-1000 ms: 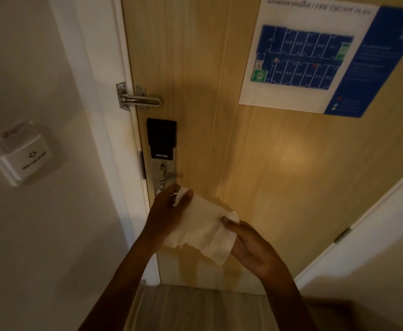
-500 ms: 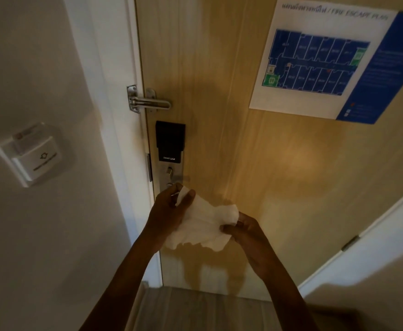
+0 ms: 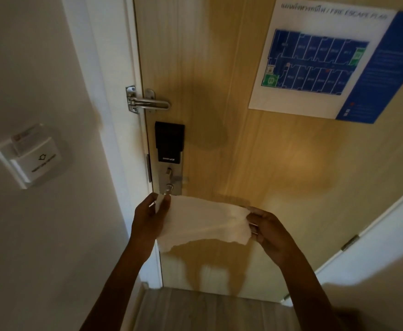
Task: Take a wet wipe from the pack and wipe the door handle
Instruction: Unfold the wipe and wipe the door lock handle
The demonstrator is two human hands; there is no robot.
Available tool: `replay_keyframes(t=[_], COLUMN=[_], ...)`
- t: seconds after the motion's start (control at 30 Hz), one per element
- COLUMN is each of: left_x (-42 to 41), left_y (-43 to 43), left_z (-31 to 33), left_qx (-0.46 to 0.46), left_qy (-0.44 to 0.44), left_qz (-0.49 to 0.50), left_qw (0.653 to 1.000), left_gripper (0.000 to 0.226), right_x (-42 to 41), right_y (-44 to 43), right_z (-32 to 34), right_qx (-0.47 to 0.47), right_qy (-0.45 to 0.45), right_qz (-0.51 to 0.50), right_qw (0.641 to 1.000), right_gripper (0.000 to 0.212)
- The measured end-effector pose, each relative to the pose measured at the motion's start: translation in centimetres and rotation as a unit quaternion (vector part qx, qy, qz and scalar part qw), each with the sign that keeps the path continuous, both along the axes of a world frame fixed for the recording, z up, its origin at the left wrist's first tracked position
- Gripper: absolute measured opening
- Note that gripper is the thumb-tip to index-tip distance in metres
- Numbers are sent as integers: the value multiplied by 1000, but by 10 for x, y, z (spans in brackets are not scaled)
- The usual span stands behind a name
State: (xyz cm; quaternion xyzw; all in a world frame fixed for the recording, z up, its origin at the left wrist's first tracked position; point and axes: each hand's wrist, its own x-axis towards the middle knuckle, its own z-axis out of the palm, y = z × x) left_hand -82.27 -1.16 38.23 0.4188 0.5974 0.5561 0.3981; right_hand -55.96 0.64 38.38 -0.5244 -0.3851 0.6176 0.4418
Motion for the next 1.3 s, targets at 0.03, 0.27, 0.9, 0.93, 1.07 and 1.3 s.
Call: replay_keyframes(t=[0.03, 0.27, 0.9, 0.93, 1.07, 1.3], left_x=[0, 11, 6, 6, 6, 11], left_y=[-1, -9, -16, -16, -18, -28], left_z=[-5, -25, -29, -27, -23, -24], left_qx=[-7, -33, -50, -44, -26, -3], left_qy=[-9, -22, -97, -104, -175, -201], left_qz=[8, 17, 79, 81, 86, 107], left_qw=[1000, 999, 991, 990, 981, 974], left_gripper=[24, 37, 34, 32, 29, 27], right_x=[0, -30, -40, -41, -45, -45], right_y=[1, 10, 18, 19, 22, 36], right_z=[1, -13, -19, -17, 4, 35], right_qx=[-4, 27, 224, 228, 275, 324], right_qy=[3, -105, -251, -247, -249, -297], right_qz=[9, -59, -187, -181, -167, -107], right_qw=[1000, 992, 923, 924, 914, 892], right_gripper=[25, 19, 44, 43, 37, 38])
